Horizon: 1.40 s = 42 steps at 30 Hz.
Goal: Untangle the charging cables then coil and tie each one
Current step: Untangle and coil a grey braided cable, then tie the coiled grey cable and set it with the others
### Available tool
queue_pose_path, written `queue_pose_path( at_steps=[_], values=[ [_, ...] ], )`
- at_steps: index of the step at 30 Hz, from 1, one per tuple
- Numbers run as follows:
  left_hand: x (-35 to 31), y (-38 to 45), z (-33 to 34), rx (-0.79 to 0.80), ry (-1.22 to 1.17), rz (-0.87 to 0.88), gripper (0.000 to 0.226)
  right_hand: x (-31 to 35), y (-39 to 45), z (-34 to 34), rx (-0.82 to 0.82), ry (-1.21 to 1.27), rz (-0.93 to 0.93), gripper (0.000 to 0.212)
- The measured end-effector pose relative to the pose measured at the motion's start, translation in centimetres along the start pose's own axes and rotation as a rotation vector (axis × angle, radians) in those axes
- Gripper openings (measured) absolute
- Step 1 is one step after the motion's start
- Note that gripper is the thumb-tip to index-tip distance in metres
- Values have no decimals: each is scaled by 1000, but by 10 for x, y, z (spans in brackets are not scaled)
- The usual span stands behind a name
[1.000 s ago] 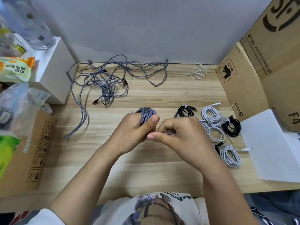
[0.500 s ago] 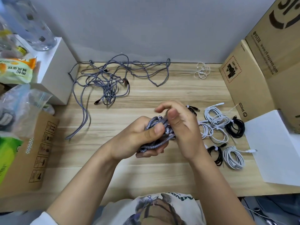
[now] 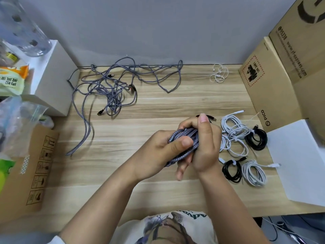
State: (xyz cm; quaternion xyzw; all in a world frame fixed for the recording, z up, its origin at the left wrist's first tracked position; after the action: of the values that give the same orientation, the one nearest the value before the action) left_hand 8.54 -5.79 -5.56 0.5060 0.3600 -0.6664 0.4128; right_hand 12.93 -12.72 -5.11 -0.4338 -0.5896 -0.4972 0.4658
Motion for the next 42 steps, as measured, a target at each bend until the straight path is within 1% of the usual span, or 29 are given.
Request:
queue_pose_path(
  at_steps=[2,3,4,7,9,11,13,14,15,17,19,20,21,23,25,26,28,30,33,38,40,42],
  values=[
    [3,2,-15,-127,57,6,46,6,5,-8,-31,-123,-121,49],
    [4,4,-22,-170,71,6,45,10,8,-11,-50,-198,-179,50],
    [3,5,-25,-180,73,4,42,14,10,-13,-61,-252,-223,49],
    [0,16,-23,-72,45,-72,28,19,21,-10,-3,-319,-308,49],
    [6,23,-22,16,61,-155,36,20,26,0,79,-337,-357,50],
    [14,30,-15,139,31,-222,48,18,34,12,187,-331,-401,51],
    [20,35,-9,222,-15,-248,44,18,43,25,333,-281,-460,55],
    [22,37,-8,216,-29,-246,41,17,47,30,402,-266,-484,58],
    [24,43,-10,172,-44,-247,38,13,54,32,455,-259,-491,59],
    [32,58,-23,15,-89,-239,34,-2,76,36,550,-231,-414,51],
    [38,71,-37,-140,-111,-211,36,-28,100,44,647,-121,-214,42],
    [41,76,-45,-204,-102,-206,36,-45,114,45,666,-56,-102,45],
    [44,81,-54,-256,-84,-208,37,-62,131,44,650,-38,-18,48],
    [50,86,-67,-316,-37,-227,37,-105,170,26,524,-177,93,49],
    [54,88,-74,-340,-10,-242,37,-156,209,-13,332,-508,199,37],
    [56,89,-77,-345,-6,-245,37,-181,223,-35,262,-672,290,34],
    [59,89,-80,-353,0,-248,37,-224,233,-72,202,-887,476,40],
    [61,90,-83,-360,7,-252,37,-248,232,-91,210,-982,567,48],
    [60,91,-85,-359,8,-245,37,-255,232,-101,205,-1014,532,51],
    [57,86,-85,-363,-5,-232,37,-235,229,-99,171,-1087,405,36],
    [55,81,-87,-375,-8,-225,37,-215,228,-97,85,-1046,312,28],
    [51,73,-88,-387,-8,-205,37,-187,225,-102,-58,-913,192,21]
  ],
)
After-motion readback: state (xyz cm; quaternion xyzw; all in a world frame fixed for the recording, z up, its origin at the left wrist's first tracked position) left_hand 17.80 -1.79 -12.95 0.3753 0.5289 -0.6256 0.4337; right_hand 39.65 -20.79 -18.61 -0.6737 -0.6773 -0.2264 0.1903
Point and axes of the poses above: each hand's wrist, its own y-axis towards the middle knuckle, its own z-axis out of the palm, x = y × z, the point moved 10 cm from there along y, towards the middle knuckle, and after that the axes turned 2 degrees about x, right-handed, at the moved point
